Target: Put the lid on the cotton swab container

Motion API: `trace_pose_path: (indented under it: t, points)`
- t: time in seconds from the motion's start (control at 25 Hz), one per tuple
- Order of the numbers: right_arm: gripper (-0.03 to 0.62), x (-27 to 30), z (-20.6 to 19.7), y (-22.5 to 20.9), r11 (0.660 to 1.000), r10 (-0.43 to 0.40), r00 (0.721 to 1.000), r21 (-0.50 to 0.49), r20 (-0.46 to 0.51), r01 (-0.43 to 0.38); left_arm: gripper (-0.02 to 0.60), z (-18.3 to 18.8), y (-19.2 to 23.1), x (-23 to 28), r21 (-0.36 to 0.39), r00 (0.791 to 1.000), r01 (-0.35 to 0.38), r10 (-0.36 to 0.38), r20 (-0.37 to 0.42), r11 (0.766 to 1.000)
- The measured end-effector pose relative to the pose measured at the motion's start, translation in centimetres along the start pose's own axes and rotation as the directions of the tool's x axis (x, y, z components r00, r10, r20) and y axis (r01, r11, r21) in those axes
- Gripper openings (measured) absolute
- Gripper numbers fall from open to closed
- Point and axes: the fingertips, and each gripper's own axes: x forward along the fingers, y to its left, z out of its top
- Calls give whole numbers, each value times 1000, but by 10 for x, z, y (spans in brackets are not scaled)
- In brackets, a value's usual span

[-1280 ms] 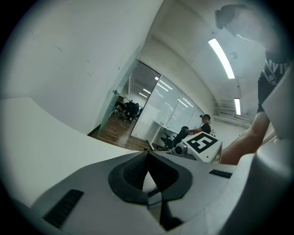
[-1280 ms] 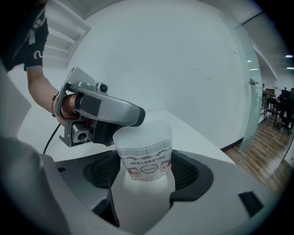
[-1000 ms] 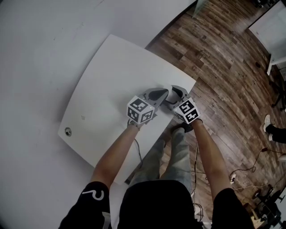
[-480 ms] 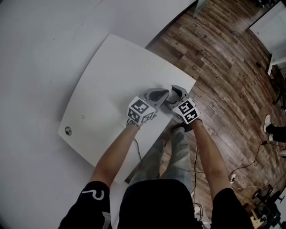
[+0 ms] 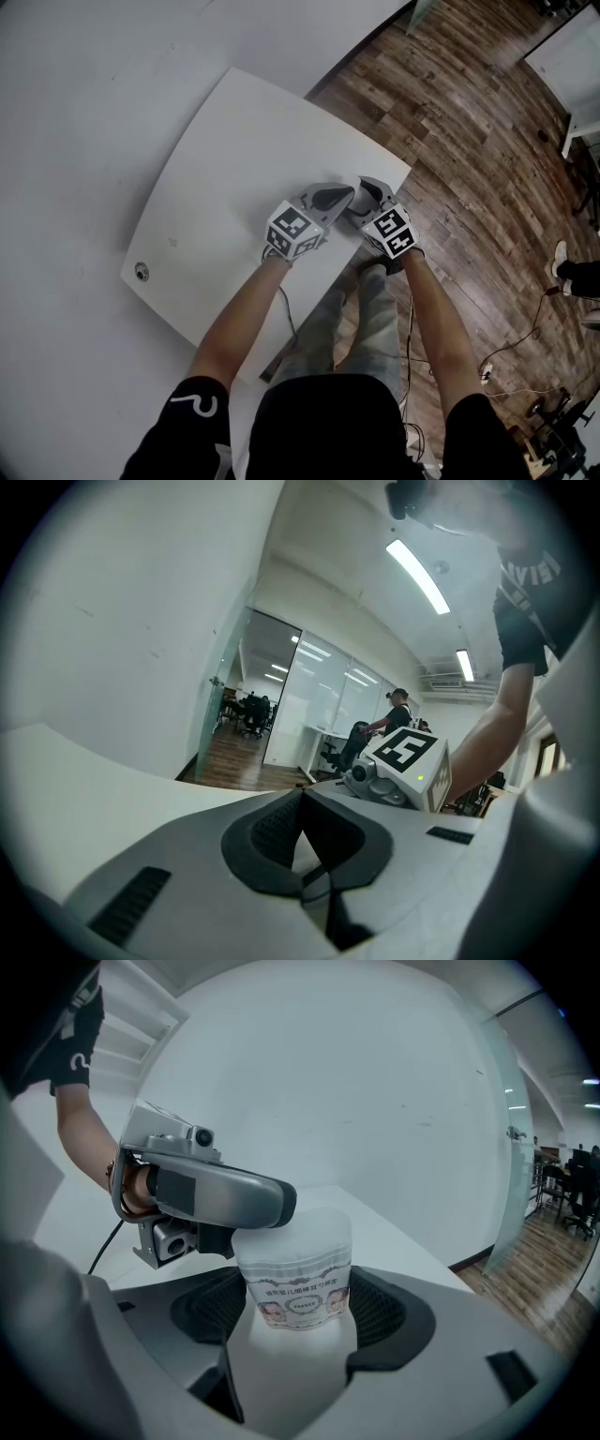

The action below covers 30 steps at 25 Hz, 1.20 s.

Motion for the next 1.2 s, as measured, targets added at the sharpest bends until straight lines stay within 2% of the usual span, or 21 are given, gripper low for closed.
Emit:
trace_pose_path:
  t: [0.12, 0.48, 0.56, 0.76, 1.04, 1.2]
  points:
    - [356, 6, 2, -3, 1000, -3, 1000, 4, 22, 2, 25, -1, 3, 0, 19, 1000, 1, -1, -2, 1000]
    - [356, 2, -3, 0, 1000, -2, 1000, -4, 2, 2, 24, -5, -3, 1, 92, 999, -20, 22, -26, 996]
    - [356, 2, -4, 1, 1000, -3, 1000, -5, -11, 3, 25, -4, -2, 0, 86, 1000, -15, 17, -22, 996]
    - [356, 4, 3, 0, 1000, 8, 1000, 1, 24, -8, 25, -5, -1, 0, 77, 1000, 3, -2, -11, 997]
    - [364, 3, -1, -1, 997, 51, 998, 53, -33, -49, 25, -3, 1, 1, 10, 999, 42, -42, -4, 999]
    - [370, -11, -6, -9, 998, 26, 997, 56, -70, -22, 25, -2, 6, 0, -2, 999, 29, -29, -31, 1000]
